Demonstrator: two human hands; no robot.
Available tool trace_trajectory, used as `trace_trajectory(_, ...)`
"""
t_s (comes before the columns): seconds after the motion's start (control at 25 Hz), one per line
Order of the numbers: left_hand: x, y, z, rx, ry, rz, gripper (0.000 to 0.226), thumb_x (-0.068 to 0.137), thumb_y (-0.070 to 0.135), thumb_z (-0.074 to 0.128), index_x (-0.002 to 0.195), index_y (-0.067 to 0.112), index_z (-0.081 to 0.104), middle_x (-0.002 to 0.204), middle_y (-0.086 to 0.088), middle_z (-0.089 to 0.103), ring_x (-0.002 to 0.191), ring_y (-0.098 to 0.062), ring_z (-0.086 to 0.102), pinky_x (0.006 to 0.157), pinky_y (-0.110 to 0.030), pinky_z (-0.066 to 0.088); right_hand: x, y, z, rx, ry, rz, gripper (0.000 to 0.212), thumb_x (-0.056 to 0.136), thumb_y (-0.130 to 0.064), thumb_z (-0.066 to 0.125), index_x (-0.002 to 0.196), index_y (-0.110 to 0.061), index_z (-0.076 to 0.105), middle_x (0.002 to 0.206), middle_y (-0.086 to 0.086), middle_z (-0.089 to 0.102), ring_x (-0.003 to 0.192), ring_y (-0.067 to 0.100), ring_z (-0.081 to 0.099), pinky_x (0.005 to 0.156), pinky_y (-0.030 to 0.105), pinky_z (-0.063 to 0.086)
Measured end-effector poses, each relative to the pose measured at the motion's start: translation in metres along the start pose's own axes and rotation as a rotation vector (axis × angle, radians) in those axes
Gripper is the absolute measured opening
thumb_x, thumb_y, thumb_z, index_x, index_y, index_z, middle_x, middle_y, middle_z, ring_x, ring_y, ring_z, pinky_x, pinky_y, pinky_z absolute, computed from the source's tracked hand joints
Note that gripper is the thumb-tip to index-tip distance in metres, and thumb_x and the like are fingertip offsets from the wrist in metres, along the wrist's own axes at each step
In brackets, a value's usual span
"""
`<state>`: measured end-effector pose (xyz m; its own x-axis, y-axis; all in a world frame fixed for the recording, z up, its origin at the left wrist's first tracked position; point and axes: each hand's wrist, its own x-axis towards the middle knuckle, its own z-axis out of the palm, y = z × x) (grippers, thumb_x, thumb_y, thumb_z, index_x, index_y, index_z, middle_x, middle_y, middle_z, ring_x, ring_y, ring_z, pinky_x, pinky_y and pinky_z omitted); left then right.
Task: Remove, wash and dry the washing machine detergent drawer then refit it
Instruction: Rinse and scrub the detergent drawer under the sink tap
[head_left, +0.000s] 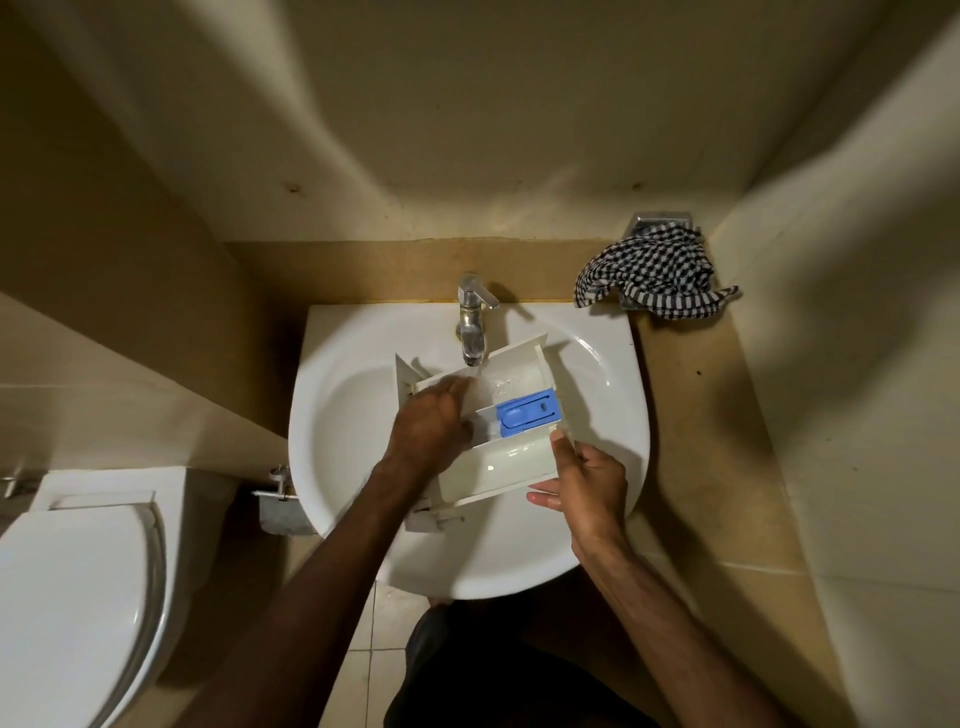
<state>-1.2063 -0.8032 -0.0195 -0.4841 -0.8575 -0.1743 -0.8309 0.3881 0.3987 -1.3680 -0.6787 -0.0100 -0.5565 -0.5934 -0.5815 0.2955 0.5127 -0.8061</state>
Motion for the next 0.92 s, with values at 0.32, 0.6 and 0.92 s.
trace_trajectory(0.32, -0.008, 0.012, 0.015, -0.242, 0.001, 0.158, 0.078, 0.095, -0.003, 0.060, 0.162, 0.023, 0.030, 0.167, -0.001, 0.035, 0.153, -0.022, 0.033, 0.123, -0.042, 0.034, -0.004, -0.005, -0.002, -0.029, 0.056, -0.011, 0.021, 0.100, -0.027, 0.067, 0.110, -0.009, 0.073, 0.080, 0.004, 0.077, 0.064, 0.028, 0.077, 0.059, 0.042, 0.064)
trace_trajectory(0.6, -0.052, -0.014, 0.015, -0.228, 0.323, -0.282, 0.054, 0.091, 0.017, 0.070, 0.143, 0.013, 0.055, 0.145, -0.009, 0.058, 0.133, -0.032, 0.054, 0.110, -0.046, 0.045, -0.014, -0.011, -0.008, 0.056, 0.117, 0.051, 0.026, 0.099, -0.026, 0.069, 0.111, -0.003, 0.071, 0.077, 0.007, 0.077, 0.065, 0.031, 0.077, 0.056, 0.040, 0.064)
trace_trajectory(0.92, -0.064, -0.016, 0.031, -1.064, 0.007, -0.575, 0.027, 0.106, 0.035, 0.055, 0.092, 0.023, 0.075, 0.079, 0.011, 0.078, 0.072, -0.010, 0.071, 0.060, -0.020, 0.051, -0.059, -0.053, -0.031, -0.130, -0.013, 0.075, 0.047, 0.087, -0.051, 0.076, 0.123, -0.024, 0.064, 0.112, -0.004, 0.071, 0.096, 0.018, 0.072, 0.071, 0.046, 0.064)
